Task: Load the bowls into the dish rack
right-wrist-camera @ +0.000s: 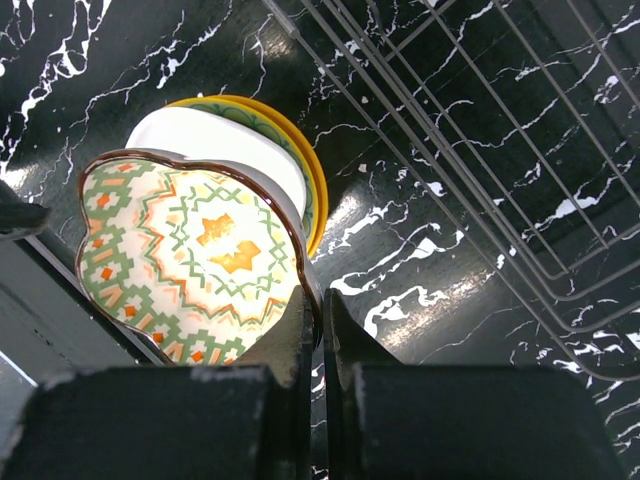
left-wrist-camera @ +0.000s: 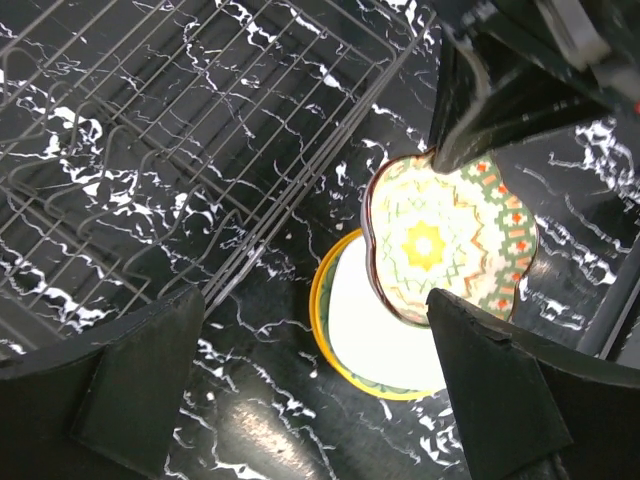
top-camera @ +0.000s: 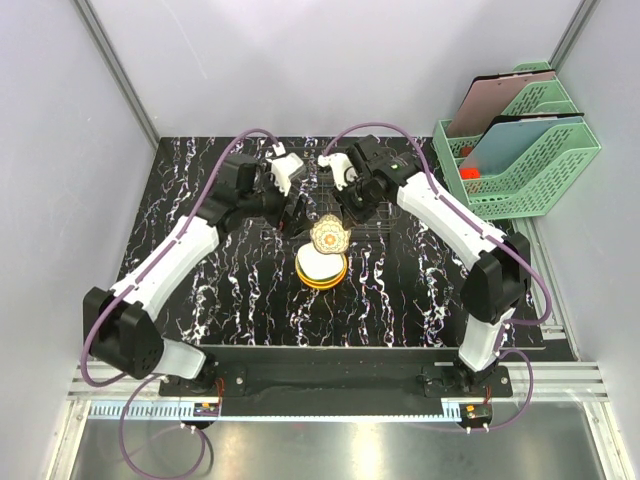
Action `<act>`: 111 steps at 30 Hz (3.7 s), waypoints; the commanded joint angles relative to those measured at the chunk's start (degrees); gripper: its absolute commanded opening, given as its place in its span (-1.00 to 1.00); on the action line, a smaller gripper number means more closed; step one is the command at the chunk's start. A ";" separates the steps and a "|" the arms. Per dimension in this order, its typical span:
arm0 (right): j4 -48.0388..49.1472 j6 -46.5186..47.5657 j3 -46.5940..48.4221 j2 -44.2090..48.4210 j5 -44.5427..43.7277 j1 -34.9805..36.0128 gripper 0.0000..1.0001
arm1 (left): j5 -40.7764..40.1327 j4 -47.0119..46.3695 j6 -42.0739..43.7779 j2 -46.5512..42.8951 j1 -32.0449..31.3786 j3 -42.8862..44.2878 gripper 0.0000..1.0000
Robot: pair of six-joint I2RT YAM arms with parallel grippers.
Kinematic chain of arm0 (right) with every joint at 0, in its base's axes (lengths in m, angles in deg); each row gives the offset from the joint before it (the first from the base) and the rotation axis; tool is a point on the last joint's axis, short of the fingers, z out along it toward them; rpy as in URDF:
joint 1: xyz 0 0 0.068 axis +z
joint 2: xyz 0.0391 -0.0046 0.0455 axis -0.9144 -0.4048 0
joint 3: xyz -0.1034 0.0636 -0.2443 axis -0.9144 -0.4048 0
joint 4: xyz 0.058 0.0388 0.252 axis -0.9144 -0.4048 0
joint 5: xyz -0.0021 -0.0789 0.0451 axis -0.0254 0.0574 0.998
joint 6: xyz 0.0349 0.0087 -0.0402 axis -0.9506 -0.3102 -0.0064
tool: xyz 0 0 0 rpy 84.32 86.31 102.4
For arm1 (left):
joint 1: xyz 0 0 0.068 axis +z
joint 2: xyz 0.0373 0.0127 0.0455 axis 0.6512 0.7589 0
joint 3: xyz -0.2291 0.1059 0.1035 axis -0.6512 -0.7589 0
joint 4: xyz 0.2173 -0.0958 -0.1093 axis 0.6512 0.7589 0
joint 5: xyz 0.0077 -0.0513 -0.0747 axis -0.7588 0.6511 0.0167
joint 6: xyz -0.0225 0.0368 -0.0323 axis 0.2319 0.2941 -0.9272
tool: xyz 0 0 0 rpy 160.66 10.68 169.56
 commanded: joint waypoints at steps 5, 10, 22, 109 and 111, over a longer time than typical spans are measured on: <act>0.97 0.02 4.81 2.75 -4.06 0.46 -1.00 | -3.24 -0.50 -6.49 3.40 -2.33 4.75 0.97; 1.58 -0.68 5.42 3.37 -6.00 0.46 -1.00 | -2.36 -0.50 -8.87 4.80 -2.51 4.84 0.70; 3.08 -2.78 5.86 4.69 -9.78 0.46 -1.00 | -1.57 -0.50 -11.07 9.90 -2.69 8.00 0.28; 2.99 -14.13 3.05 -3.66 56.40 -12.37 0.75 | 16.63 1.61 -2.29 6.92 -0.93 12.04 -1.00; 3.43 -14.48 2.53 -3.58 55.97 -12.28 0.72 | 15.66 1.87 -1.58 6.39 -1.37 11.87 -1.00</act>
